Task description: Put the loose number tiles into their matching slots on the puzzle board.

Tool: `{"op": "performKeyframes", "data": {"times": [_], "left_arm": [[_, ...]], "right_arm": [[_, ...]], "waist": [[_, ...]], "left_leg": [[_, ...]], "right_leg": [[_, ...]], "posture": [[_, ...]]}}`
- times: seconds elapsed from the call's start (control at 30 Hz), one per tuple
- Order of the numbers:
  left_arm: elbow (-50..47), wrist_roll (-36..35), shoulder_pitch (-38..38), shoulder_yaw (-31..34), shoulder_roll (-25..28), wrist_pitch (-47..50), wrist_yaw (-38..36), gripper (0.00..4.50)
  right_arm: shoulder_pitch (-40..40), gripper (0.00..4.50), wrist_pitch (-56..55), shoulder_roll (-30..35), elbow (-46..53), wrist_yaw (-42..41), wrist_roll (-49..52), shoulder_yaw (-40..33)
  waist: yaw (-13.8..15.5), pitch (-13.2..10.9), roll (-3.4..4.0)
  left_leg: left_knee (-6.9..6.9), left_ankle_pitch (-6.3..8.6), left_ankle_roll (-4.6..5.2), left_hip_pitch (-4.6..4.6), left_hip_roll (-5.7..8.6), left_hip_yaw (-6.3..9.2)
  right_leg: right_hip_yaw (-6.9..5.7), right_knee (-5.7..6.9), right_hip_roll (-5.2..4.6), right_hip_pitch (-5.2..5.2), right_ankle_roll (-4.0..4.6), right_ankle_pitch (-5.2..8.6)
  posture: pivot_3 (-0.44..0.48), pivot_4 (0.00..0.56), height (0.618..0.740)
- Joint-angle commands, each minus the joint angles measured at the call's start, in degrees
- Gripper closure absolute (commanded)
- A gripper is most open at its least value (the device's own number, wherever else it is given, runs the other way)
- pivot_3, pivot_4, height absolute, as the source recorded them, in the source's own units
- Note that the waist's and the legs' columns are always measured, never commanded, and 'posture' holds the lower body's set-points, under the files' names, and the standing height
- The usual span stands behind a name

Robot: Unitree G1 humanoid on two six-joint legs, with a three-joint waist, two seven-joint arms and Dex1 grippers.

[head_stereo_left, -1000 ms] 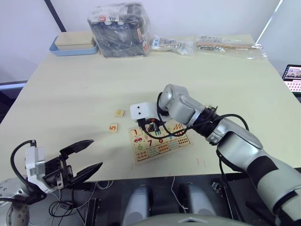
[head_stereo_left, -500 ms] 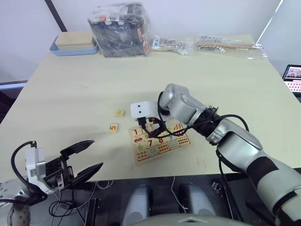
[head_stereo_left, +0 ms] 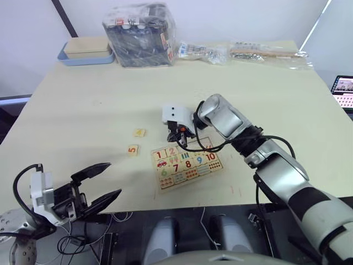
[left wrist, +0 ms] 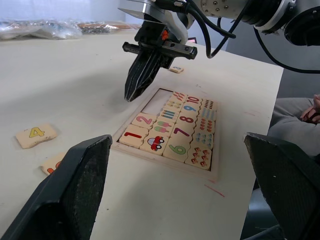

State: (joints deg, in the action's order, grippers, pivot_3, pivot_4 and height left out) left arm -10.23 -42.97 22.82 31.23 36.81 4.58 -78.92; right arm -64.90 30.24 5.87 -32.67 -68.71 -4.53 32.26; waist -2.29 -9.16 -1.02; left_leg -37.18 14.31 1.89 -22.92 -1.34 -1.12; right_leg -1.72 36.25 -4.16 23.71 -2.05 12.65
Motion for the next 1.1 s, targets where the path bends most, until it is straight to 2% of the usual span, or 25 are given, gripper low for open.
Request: {"op": "performKeyframes", "data": {"times": [0.03,0.5,1.1], "left_arm": [[-0.78,-0.64,-0.03,1.2,0.48,-0.66,-0.12,0.0],[-0.78,-0.57,-0.39,1.38,0.85,-0.49,0.01,0.0],[-0.8,-0.46,-0.8,1.08,0.69,-0.52,0.35,0.0]], "right_arm": [[0.35,4.48,-2.52,-0.31,-0.01,0.95,-1.03,-0.05],[1.48,4.48,-5.54,-0.78,-2.48,0.89,-4.32,1.42],[2.15,4.48,-5.58,0.14,-0.31,-1.16,-4.99,0.66]], "waist": [[0.0,0.0,0.0],[-0.01,0.0,0.0],[0.0,0.0,0.0]], "left_leg": [[0.0,0.0,0.0,0.0,0.0,0.0],[0.0,0.0,0.0,0.0,0.0,0.0],[0.0,0.0,0.0,0.0,0.0,0.0]], "right_leg": [[0.0,0.0,0.0,0.0,0.0,0.0],[0.01,0.01,0.01,0.0,0.0,0.0],[0.01,0.01,0.01,-0.01,0.0,0.0]], "posture": [[0.0,0.15,0.74],[0.0,0.15,0.74],[0.0,0.15,0.74]]}}
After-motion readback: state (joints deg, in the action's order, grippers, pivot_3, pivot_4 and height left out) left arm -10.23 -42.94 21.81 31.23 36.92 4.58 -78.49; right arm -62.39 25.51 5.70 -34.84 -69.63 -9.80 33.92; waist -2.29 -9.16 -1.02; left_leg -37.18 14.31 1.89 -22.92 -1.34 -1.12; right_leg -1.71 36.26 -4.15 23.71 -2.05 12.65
